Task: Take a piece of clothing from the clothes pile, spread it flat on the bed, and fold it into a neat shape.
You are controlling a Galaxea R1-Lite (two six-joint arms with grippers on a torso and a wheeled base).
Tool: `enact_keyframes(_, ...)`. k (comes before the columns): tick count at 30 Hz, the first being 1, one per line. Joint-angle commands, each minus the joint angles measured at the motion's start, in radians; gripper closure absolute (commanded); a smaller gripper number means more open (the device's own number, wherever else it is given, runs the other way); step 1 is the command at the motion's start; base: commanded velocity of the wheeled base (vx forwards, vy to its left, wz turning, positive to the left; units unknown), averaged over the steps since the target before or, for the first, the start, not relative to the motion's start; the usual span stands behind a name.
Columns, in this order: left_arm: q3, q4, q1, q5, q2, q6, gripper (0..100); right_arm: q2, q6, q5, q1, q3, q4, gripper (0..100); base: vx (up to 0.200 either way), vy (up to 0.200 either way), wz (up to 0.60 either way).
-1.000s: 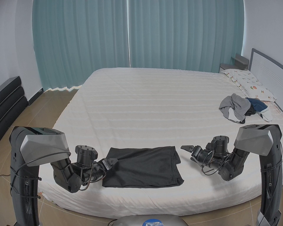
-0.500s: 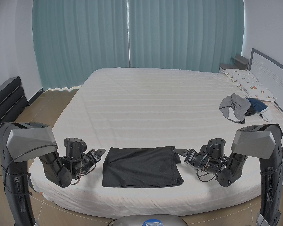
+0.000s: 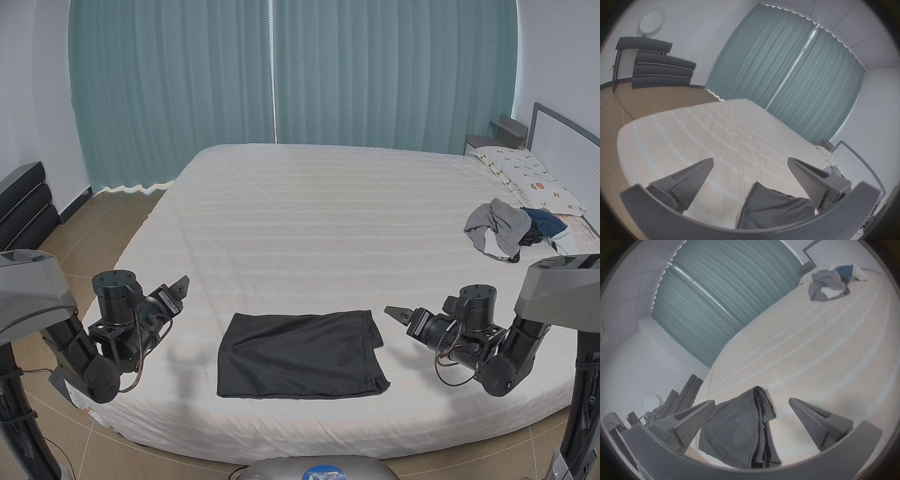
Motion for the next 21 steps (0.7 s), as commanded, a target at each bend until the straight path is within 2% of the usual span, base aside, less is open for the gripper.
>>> enact_keyframes(1, 0.136, -0.058, 0.013, 0.033, -0.199, 0.076, 0, -0.254, -0.101, -0.027, 0.004, 0.148, -0.002, 0, 0.0, 0.0, 0.0)
enact_keyframes(4, 0.183, -0.058, 0.028, 0.082, -0.334, 0.136, 0, -0.432, -0.196, -0.048, 0.002, 0.255, 0.001, 0, 0.0, 0.0, 0.0)
enact_keyframes(9, 0.237, -0.05, 0.042, 0.094, -0.546, 0.234, 0, -0.678, -0.386, -0.079, -0.003, 0.415, 0.001, 0, 0.0, 0.0, 0.0)
enact_keyframes(11, 0.251, -0.05, 0.042, 0.131, -0.614, 0.274, 0, -0.767, -0.445, -0.091, -0.009, 0.461, 0.001, 0, 0.0, 0.0, 0.0)
enact_keyframes(12, 0.251, -0.05, 0.042, 0.131, -0.614, 0.274, 0, -0.767, -0.445, -0.091, -0.009, 0.461, 0.001, 0, 0.0, 0.0, 0.0)
enact_keyframes(13, 0.257, -0.05, 0.042, 0.198, -0.673, 0.299, 0, -0.857, -0.477, -0.108, -0.01, 0.51, 0.004, 0, 0.0, 0.0, 0.0)
enact_keyframes(16, 0.264, -0.046, 0.042, 0.273, -0.765, 0.345, 0, -0.981, -0.517, -0.127, -0.016, 0.58, 0.035, 0, 0.0, 0.0, 0.0)
enact_keyframes(18, 0.277, -0.044, 0.042, 0.278, -0.802, 0.369, 0, -1.026, -0.528, -0.128, -0.024, 0.596, 0.058, 0, 0.0, 0.0, 0.0)
enact_keyframes(21, 0.341, -0.039, 0.042, 0.284, -0.942, 0.509, 0, -1.201, -0.578, -0.128, -0.056, 0.606, 0.207, 0, 0.0, 0.0, 0.0)
